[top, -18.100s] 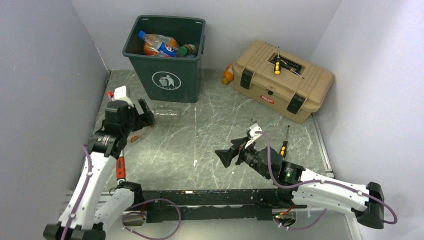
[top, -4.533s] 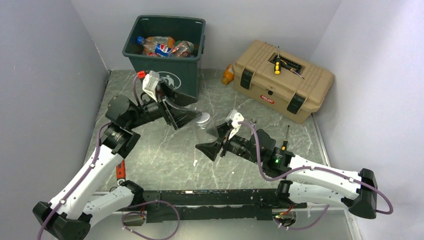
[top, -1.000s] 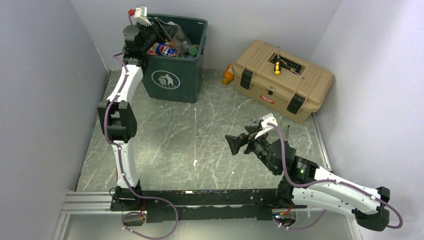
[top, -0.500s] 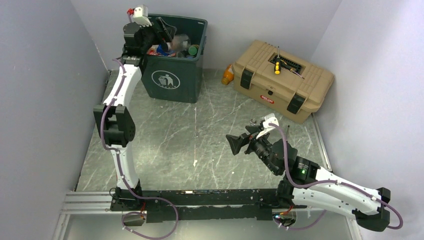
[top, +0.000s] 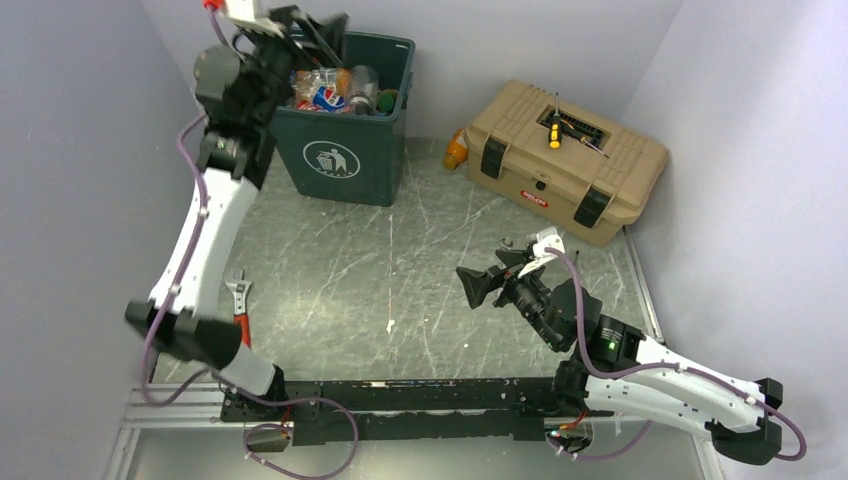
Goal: Put the plastic bottles in the bin
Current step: Place the plastic bottle in the trash bin, then pick up the plastic bottle from the corner of the board, then place the plastic bottle in the trash bin.
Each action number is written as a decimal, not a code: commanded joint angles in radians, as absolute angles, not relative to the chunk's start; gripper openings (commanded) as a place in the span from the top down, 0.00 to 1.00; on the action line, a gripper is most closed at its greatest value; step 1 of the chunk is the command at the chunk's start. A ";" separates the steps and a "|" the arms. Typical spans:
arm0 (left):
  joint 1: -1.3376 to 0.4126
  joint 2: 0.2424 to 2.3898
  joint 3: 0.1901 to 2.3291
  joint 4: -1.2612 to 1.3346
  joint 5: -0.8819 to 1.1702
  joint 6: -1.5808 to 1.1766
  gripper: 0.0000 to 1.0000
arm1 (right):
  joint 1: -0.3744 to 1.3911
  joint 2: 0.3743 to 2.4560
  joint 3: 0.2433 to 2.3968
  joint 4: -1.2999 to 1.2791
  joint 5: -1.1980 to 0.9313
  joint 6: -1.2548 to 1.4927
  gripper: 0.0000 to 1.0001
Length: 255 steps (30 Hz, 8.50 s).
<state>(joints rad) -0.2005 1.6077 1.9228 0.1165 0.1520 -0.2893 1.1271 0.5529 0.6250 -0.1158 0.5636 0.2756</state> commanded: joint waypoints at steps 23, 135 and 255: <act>-0.894 1.606 1.172 -0.069 -0.020 0.527 0.06 | 1.126 0.298 0.566 -0.321 0.828 0.497 0.05; -0.857 1.951 1.053 1.019 -0.522 0.253 1.00 | 1.126 0.352 0.535 -0.248 0.786 0.510 0.05; -0.697 1.047 0.979 0.382 0.756 -0.669 0.19 | 1.066 0.703 0.485 0.619 -0.081 0.268 1.00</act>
<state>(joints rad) -0.6777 1.0489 0.9497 0.3519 0.6880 -0.6750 1.0512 0.7109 0.4389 0.5716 -0.1322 0.3161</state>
